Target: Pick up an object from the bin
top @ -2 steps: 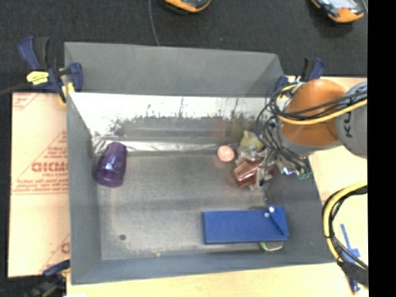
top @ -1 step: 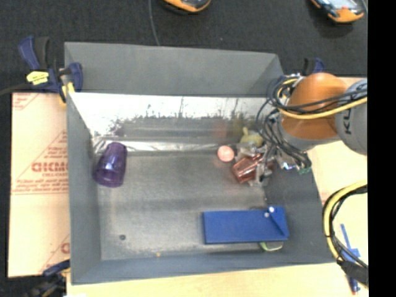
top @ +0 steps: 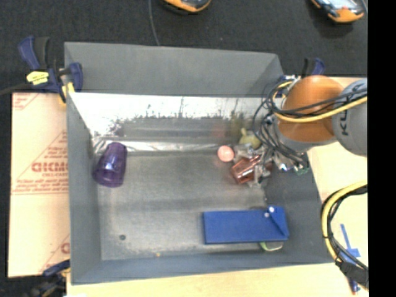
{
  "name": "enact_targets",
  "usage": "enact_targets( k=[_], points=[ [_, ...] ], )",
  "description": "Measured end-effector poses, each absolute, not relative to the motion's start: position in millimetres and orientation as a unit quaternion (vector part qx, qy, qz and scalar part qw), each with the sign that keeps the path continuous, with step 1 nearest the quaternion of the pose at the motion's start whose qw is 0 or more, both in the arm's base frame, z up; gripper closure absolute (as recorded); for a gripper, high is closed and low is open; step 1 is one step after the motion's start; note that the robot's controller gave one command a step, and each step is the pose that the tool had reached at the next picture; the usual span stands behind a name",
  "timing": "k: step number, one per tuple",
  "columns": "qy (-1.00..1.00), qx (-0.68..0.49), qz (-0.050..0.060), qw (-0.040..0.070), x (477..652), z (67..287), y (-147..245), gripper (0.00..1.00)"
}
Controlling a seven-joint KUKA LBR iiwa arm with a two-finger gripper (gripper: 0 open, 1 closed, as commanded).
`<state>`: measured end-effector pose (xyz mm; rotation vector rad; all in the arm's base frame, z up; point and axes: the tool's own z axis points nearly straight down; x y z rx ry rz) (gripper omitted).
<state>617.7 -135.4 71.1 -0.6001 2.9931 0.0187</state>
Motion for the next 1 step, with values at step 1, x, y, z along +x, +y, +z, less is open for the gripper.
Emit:
enact_targets(
  k=[1],
  points=[
    [0.966,-0.253,0.003,0.044,623.4,71.1,-131.7,1.00]
  ],
)
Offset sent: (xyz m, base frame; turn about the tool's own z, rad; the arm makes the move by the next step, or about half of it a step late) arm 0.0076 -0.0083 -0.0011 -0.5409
